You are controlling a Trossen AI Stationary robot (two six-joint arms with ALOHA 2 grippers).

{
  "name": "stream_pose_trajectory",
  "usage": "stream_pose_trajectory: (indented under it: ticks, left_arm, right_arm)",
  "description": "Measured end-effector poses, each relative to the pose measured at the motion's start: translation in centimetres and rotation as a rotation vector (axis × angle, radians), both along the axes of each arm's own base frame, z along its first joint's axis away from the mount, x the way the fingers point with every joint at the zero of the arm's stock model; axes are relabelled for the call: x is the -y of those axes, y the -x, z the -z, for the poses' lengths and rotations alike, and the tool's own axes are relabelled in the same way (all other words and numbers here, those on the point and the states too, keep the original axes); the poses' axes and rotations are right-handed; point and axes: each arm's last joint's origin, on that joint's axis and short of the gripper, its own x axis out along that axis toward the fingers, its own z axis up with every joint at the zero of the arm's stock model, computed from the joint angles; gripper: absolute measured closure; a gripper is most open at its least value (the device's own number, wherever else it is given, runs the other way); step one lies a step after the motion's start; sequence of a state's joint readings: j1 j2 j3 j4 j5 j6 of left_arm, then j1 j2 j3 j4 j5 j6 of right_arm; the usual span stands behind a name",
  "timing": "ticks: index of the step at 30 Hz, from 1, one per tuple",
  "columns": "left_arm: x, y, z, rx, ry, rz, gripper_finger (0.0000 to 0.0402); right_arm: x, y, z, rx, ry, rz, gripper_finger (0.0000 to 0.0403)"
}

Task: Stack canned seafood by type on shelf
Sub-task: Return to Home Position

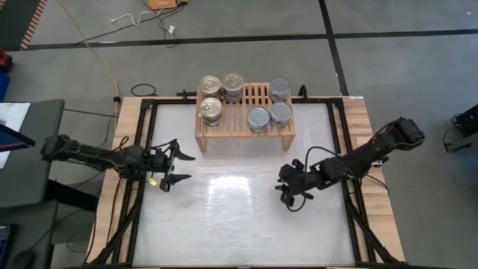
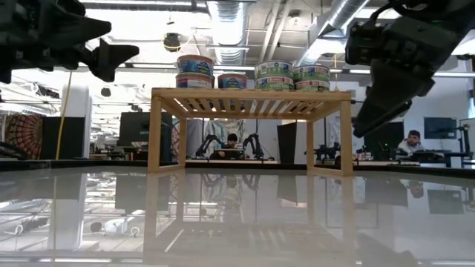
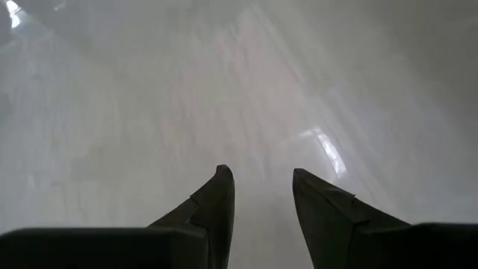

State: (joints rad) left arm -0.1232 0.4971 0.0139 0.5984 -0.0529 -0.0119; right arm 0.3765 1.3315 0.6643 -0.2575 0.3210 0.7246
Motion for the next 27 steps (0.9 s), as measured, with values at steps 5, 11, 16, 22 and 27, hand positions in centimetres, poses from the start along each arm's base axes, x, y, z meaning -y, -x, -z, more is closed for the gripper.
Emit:
stream_pose_trajectory:
  ticks: [5,11,16,22,27]
  left_arm:
    - [-0.5,0.4,0.4,-0.046,-0.015,0.066,0.0107]
    - [-0.6,1.4,0.6,-0.072,-0.010,0.069,0.0107]
    - [-0.7,2.5,0.5,-0.040,-0.023,0.054,0.0107]
    - [-0.8,3.1,0.8,-0.064,-0.018,0.043,0.0107]
    - [-0.8,3.1,0.9,-0.083,0.024,0.036,0.0107]
  right_arm:
    - [0.6,-0.1,-0.1,0.003,0.001,0.023,0.0239]
    - [0.7,0.0,-0.3,0.006,-0.002,0.025,0.0239]
    - [0.9,0.6,-1.1,0.019,0.010,0.023,0.0239]
    - [1.4,1.6,-2.1,0.031,0.055,0.037,0.0239]
    - [1.5,3.0,-3.0,0.031,0.080,0.014,0.0239]
